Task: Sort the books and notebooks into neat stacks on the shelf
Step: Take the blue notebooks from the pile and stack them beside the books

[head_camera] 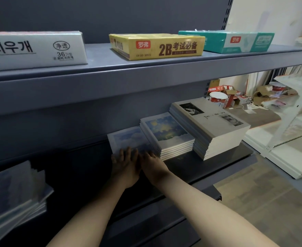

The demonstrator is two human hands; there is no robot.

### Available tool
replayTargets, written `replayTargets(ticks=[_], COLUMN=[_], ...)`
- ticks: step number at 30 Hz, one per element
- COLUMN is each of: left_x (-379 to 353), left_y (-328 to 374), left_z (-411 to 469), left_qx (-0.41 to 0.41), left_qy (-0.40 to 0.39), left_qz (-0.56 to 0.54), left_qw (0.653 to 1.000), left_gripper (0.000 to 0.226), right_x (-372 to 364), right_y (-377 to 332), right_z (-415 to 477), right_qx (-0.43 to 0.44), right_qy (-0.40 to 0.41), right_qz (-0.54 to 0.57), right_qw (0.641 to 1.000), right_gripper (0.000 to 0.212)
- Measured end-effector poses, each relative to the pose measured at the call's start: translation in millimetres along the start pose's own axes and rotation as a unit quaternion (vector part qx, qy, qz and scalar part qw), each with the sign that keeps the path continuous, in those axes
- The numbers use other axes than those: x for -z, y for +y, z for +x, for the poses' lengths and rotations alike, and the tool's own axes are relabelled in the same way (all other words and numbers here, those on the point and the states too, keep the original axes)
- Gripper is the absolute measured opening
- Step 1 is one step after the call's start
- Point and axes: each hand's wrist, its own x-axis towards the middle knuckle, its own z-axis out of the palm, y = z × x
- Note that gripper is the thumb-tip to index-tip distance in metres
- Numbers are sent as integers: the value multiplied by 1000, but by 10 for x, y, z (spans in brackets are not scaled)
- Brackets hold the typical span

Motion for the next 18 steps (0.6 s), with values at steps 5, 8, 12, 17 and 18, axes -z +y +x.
replayTargets(ticks=[5, 8, 12, 17, 18], left_x=[51, 98, 138, 235, 252], left_y=[194, 99, -222, -630, -711], left_z=[-184, -316, -575, -927, -999], left_qx=[47, 24, 20, 64, 70], left_qy=[29, 60, 103, 105, 108], left_qz=[-18, -2, 54, 83, 87], left_qw=[998, 998, 993, 989, 988], left_gripper=[61, 57, 59, 60, 60], right_x=[120, 114, 71, 180, 208], right_y=[-21, -65, -96, -358, -458], right_z=[-174, -434, -622, -581, -564], right_qx=[-18, -6, 3, -21, -16], right_qy=[-5, 12, 9, -23, -27], right_qz=[37, 14, -28, -72, -73], right_qw=[999, 1000, 1000, 997, 997], right_gripper=[50, 52, 59, 60, 59])
